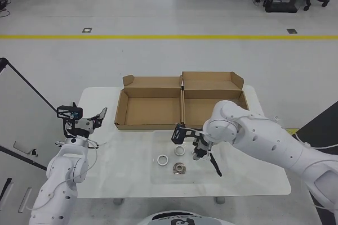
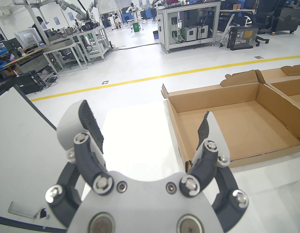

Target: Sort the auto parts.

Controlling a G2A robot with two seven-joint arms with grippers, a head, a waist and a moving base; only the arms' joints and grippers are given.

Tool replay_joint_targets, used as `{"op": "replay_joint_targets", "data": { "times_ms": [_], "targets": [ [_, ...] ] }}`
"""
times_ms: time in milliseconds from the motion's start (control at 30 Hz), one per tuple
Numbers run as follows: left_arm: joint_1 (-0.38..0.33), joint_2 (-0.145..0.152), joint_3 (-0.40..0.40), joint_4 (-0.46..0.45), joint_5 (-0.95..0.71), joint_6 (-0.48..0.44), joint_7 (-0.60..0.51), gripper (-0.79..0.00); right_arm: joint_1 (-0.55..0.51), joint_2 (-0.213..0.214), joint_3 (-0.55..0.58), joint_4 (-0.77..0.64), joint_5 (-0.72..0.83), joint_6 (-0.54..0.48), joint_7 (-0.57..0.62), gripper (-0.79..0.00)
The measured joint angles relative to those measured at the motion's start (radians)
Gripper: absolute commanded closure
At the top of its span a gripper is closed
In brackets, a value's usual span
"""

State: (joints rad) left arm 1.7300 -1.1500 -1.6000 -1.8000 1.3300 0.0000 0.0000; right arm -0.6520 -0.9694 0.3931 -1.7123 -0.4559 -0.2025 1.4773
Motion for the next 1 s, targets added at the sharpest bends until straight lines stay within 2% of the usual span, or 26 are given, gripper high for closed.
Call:
{"op": "replay_joint_targets", "data": {
  "times_ms": [800,1000],
  "targets": [
    [0.000,0.000,0.000,0.000,0.000,0.000,0.000,-0.785,0.006,-0.092,-0.070,0.189,-0.036,-0.019,-0.046,-0.323],
    [0.000,0.000,0.000,0.000,0.000,0.000,0.000,-0.785,0.006,-0.111,-0.078,0.218,-0.044,-0.013,-0.055,-0.271]
  ]
}}
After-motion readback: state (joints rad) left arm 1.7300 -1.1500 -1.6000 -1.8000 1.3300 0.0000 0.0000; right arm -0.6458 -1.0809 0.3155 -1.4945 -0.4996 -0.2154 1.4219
